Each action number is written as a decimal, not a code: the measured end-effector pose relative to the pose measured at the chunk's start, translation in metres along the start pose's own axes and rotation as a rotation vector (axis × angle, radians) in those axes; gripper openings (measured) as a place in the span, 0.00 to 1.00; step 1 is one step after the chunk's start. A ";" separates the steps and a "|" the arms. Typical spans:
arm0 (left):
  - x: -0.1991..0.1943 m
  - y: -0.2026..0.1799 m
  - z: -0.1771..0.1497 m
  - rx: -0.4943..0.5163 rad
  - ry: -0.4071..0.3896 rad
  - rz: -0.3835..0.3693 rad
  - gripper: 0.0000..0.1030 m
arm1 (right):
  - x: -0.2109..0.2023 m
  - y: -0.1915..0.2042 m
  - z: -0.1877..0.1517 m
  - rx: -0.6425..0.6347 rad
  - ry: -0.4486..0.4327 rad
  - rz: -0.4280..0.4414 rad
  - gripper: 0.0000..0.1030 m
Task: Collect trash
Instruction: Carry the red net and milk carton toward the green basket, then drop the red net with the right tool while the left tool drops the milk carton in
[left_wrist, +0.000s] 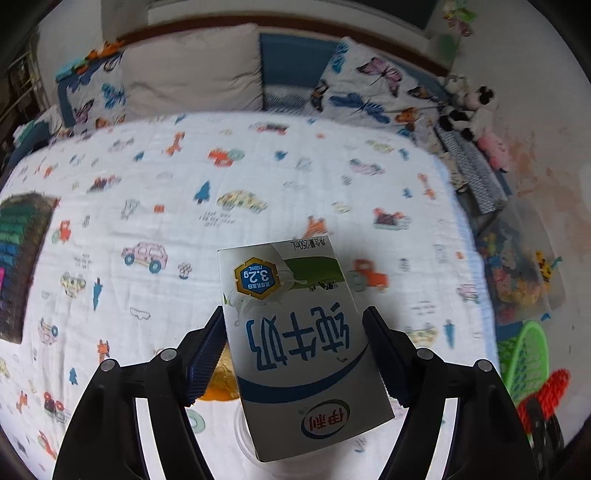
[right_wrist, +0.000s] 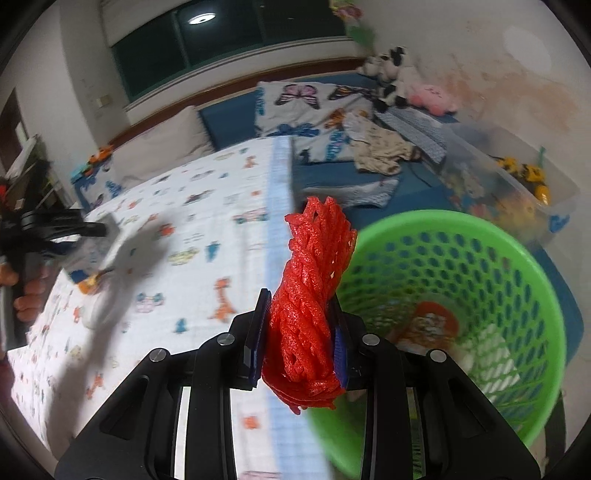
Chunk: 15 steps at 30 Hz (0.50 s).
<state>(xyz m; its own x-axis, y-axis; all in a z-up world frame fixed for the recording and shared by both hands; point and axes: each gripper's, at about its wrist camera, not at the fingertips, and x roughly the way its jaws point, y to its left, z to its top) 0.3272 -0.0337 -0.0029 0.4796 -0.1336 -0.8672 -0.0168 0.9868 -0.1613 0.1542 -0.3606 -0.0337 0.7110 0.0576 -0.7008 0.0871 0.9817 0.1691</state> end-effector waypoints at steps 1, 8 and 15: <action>-0.006 -0.004 0.000 0.010 -0.009 -0.013 0.69 | 0.000 -0.006 0.001 0.007 0.001 -0.014 0.30; -0.037 -0.042 -0.007 0.089 -0.046 -0.097 0.69 | 0.001 -0.056 0.004 0.076 0.017 -0.123 0.34; -0.058 -0.093 -0.025 0.194 -0.065 -0.180 0.69 | -0.008 -0.086 0.000 0.129 -0.006 -0.172 0.59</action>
<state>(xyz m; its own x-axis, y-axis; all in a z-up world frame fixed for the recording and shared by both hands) 0.2787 -0.1200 0.0504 0.5152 -0.3083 -0.7997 0.2391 0.9477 -0.2114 0.1408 -0.4455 -0.0426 0.6823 -0.1107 -0.7227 0.2961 0.9456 0.1348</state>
